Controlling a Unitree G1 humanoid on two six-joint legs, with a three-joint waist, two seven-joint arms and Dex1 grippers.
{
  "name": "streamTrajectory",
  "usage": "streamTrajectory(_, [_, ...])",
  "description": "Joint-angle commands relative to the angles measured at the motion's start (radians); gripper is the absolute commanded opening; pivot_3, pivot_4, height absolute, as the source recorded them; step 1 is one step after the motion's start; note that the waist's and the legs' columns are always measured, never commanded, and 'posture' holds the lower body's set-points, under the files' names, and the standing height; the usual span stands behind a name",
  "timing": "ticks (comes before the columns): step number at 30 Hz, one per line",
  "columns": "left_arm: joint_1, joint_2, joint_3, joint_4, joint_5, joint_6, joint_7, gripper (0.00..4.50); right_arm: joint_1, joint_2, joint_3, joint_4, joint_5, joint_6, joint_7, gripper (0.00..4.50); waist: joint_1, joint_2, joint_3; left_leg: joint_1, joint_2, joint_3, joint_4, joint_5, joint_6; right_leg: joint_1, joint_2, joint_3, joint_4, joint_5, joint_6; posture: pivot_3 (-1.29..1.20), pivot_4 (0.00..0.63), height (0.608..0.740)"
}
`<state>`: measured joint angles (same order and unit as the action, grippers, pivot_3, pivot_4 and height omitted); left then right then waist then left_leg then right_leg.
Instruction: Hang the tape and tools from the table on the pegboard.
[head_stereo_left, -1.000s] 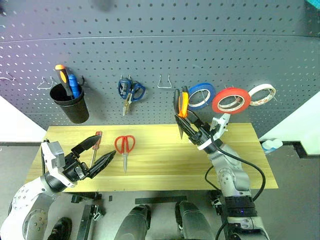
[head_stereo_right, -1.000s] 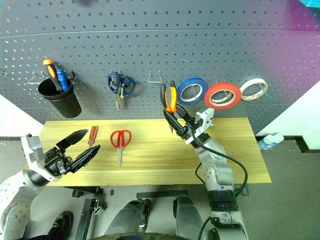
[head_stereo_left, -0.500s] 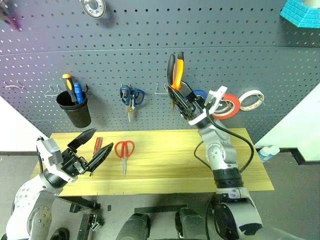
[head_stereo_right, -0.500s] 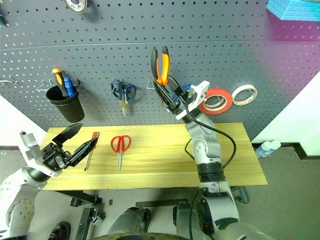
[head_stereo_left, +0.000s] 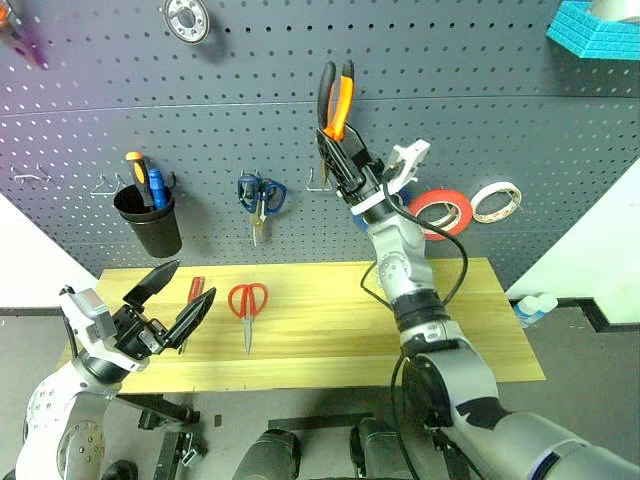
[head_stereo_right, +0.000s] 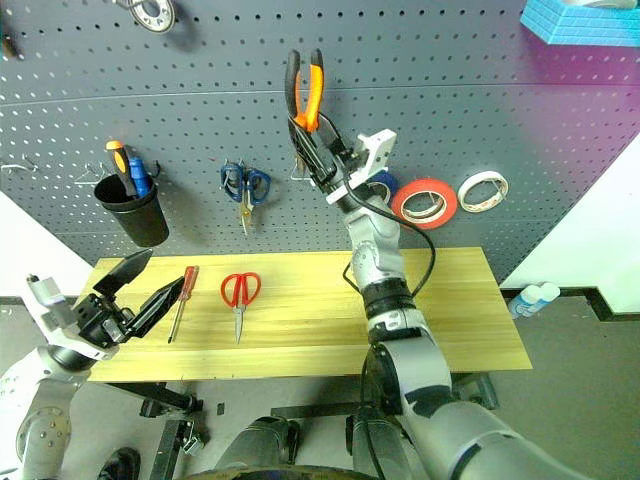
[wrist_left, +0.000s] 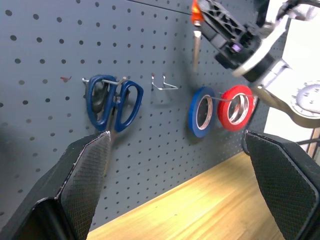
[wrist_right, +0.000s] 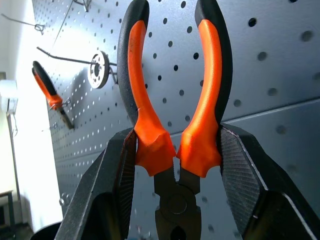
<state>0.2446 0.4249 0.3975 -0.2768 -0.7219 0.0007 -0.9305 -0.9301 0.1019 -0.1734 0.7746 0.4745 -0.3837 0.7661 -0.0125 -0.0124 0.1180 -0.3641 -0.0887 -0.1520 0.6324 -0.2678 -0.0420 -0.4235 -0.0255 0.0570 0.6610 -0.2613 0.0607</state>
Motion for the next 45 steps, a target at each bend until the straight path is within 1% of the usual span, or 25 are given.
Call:
streamTrajectory(1, [0.01, 0.001, 0.02, -0.018, -0.002, -0.025, -0.003, 4.5, -0.08, 0.013, -0.032, 0.084, -0.003, -0.089, 0.013, 2.08, 0.0, 0.0, 0.0, 0.0, 0.0, 0.001, 0.0, 0.0, 0.0, 0.0, 0.0, 0.001, 0.0, 0.0, 0.0, 0.1, 0.046, 0.74])
streamTrajectory(5, [0.018, 0.008, 0.022, -0.038, -0.005, -0.018, 0.011, 4.5, -0.137, 0.013, -0.055, 0.188, -0.02, -0.157, -0.01, 2.08, 0.002, 0.0, 0.0, 0.003, 0.0, 0.004, 0.0, 0.0, 0.0, 0.001, 0.0, 0.004, 0.002, 0.0, 0.0, 0.12, 0.05, 0.74])
streamTrajectory(8, [0.028, 0.011, 0.022, -0.061, -0.006, -0.01, 0.026, 4.5, -0.171, 0.009, -0.069, 0.252, -0.03, -0.187, -0.01, 2.08, 0.001, 0.0, 0.0, 0.008, 0.0, 0.007, -0.001, 0.0, 0.0, 0.003, 0.001, 0.008, 0.003, 0.0, 0.0, 0.13, 0.052, 0.74])
streamTrajectory(13, [0.048, 0.017, 0.024, -0.101, -0.013, 0.005, 0.047, 4.5, -0.217, -0.004, -0.093, 0.334, -0.051, -0.223, -0.02, 2.08, 0.002, 0.0, 0.0, 0.009, 0.001, 0.009, -0.002, 0.0, 0.0, 0.003, 0.002, 0.01, 0.004, 0.0, 0.0, 0.14, 0.06, 0.74])
streamTrajectory(17, [0.065, 0.02, 0.027, -0.136, -0.019, 0.018, 0.064, 4.5, -0.233, 0.001, -0.099, 0.37, -0.073, -0.244, -0.041, 2.08, 0.003, 0.0, 0.0, 0.009, 0.001, 0.009, -0.001, 0.0, 0.0, 0.003, 0.002, 0.011, 0.004, 0.0, 0.0, 0.15, 0.078, 0.74])
streamTrajectory(18, [0.076, 0.02, 0.027, -0.148, -0.022, 0.022, 0.068, 4.5, -0.232, 0.003, -0.101, 0.373, -0.076, -0.245, -0.044, 2.08, 0.004, 0.001, 0.001, 0.009, 0.001, 0.009, -0.001, 0.0, 0.0, 0.003, 0.002, 0.011, 0.004, 0.0, 0.0, 0.16, 0.091, 0.74])
streamTrajectory(26, [0.132, 0.012, 0.025, -0.209, -0.028, 0.043, 0.093, 4.5, -0.224, 0.009, -0.106, 0.377, -0.097, -0.254, -0.047, 2.08, 0.005, 0.003, 0.005, 0.009, 0.001, 0.009, -0.002, 0.0, 0.001, 0.003, 0.002, 0.012, 0.004, 0.0, 0.0, 0.17, 0.127, 0.74])
streamTrajectory(28, [0.15, 0.011, 0.027, -0.227, -0.031, 0.046, 0.1, 4.5, -0.218, 0.011, -0.106, 0.369, -0.101, -0.256, -0.049, 2.08, 0.005, 0.003, 0.008, 0.009, 0.001, 0.009, -0.002, 0.0, 0.001, 0.003, 0.002, 0.012, 0.004, -0.001, 0.0, 0.17, 0.15, 0.74])
streamTrajectory(35, [0.187, 0.02, 0.031, -0.273, -0.049, 0.07, 0.119, 4.5, -0.202, 0.005, -0.106, 0.344, -0.111, -0.262, -0.064, 2.08, 0.004, 0.003, 0.043, 0.009, 0.001, 0.008, -0.002, -0.001, 0.001, 0.004, 0.001, 0.012, 0.003, -0.001, 0.0, 0.17, 0.196, 0.74])
streamTrajectory(45, [0.168, 0.04, 0.031, -0.266, -0.057, 0.097, 0.124, 4.5, -0.214, -0.012, -0.115, 0.311, -0.118, -0.293, -0.108, 2.08, 0.002, 0.001, 0.075, 0.007, 0.002, 0.008, -0.002, -0.001, 0.002, 0.004, 0.001, 0.012, 0.002, -0.001, 0.0, 0.15, 0.21, 0.74])
